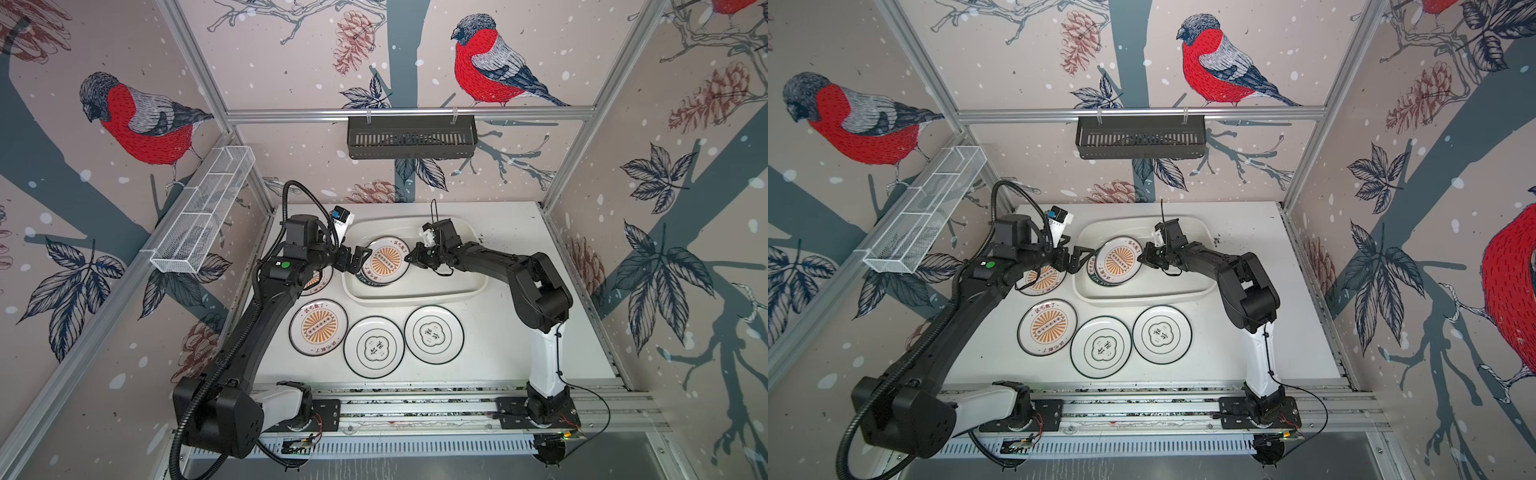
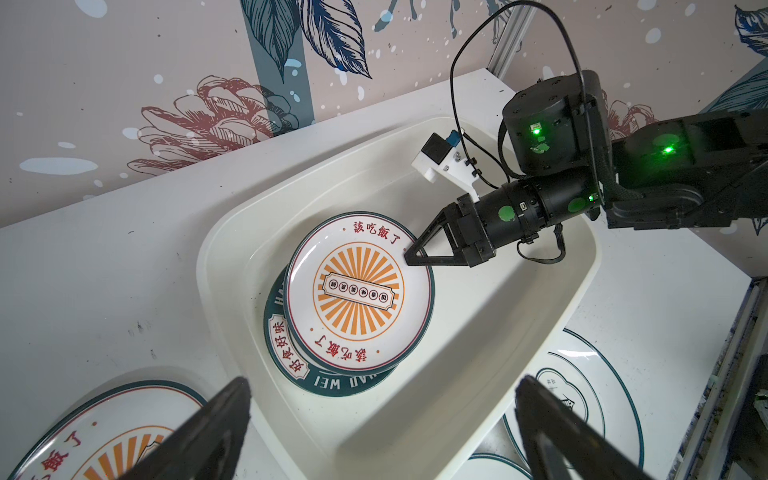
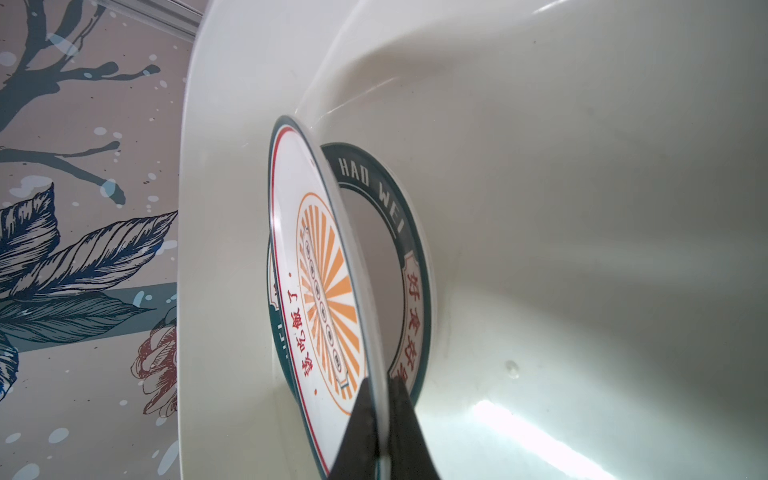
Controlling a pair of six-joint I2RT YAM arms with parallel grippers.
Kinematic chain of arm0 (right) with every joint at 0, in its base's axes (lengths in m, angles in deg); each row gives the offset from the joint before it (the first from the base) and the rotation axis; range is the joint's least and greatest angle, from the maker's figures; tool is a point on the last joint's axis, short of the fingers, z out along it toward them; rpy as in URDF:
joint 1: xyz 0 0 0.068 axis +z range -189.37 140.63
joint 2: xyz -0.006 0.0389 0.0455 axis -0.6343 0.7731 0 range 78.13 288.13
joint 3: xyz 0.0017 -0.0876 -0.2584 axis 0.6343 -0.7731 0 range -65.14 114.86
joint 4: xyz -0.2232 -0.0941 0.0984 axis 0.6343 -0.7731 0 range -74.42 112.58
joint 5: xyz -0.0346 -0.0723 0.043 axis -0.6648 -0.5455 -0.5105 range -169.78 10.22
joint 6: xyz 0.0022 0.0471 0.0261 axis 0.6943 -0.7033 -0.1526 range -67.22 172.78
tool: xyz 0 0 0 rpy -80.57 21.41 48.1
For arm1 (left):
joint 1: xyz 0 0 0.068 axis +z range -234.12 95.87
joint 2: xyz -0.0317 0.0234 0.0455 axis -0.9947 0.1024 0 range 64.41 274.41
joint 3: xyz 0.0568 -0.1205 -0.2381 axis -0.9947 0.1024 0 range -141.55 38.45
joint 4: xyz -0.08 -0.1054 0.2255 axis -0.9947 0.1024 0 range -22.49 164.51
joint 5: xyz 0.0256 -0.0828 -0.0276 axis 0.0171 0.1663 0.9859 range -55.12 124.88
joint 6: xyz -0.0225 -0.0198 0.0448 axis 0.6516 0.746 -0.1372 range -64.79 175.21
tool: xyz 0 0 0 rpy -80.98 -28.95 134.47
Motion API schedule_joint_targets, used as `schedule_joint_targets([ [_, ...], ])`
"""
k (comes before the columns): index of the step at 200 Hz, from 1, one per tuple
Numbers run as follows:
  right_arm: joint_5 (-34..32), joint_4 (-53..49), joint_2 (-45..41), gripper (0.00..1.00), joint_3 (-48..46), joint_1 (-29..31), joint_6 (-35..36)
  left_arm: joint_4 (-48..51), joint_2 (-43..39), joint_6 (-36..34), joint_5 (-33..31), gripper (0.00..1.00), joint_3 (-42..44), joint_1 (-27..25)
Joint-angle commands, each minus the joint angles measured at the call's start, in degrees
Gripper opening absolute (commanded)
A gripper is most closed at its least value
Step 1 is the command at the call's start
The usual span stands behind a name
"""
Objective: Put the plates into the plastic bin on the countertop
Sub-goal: 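Lower the sunburst plate flat onto the green-rimmed plates in the bin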
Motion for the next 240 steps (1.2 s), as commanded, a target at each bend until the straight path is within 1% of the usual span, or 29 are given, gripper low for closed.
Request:
schedule_joint_targets([
  [1,1.7,1.4,0.7,0.09,1.1,0.2,-0.1,-0.8,0.1,-0.3,1.5,0.98,0.0,-0.1],
  [89,1.7,-0.4,2.0,0.15,2.4,0.5,1.2,-0.6,0.3,-0.5,1.7,0.98,-0.2,-0.1],
  [180,0.7,-3.6,3.2,0.18,4.3,0.5,2.8,-0.6,0.5,-0.7,2.2,0.98,-0.1,-0.1],
  [206,0.7,-4.0,3.5,0.19,4.4,0.6,3.0,-0.8,0.3,-0.4,3.8,0.98,0.3,-0.1],
  [240,0.5,-4.5,3.7,0.2,4.3,0.7,3.3,-1.0,0.4,-0.3,3.6,0.98,0.4,-0.1],
])
